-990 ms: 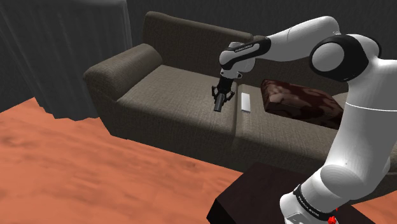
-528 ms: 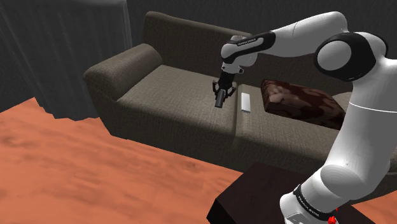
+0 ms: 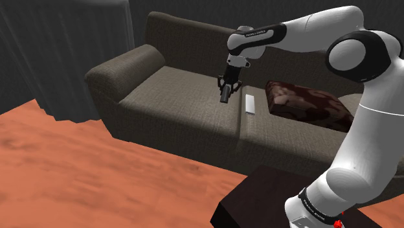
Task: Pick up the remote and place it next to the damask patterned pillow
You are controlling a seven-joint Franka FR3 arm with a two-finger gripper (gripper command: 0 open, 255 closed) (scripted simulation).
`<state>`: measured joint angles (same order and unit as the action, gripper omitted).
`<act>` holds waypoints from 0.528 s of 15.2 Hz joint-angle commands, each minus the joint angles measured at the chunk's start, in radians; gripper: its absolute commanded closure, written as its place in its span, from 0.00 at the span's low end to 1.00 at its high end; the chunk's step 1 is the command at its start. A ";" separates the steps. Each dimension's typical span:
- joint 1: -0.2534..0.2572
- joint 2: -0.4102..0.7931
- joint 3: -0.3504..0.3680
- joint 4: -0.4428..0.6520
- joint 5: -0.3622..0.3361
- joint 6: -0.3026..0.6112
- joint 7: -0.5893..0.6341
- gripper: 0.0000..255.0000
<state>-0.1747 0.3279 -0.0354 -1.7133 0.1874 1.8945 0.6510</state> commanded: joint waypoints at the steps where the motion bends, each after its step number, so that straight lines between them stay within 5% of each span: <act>1: -0.003 -0.007 -0.002 0.017 -0.002 -0.025 0.001 1.00; 8: -0.004 -0.031 -0.003 0.079 -0.007 -0.109 0.014 1.00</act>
<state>-0.1781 0.3028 -0.0379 -1.6395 0.1813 1.7964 0.6641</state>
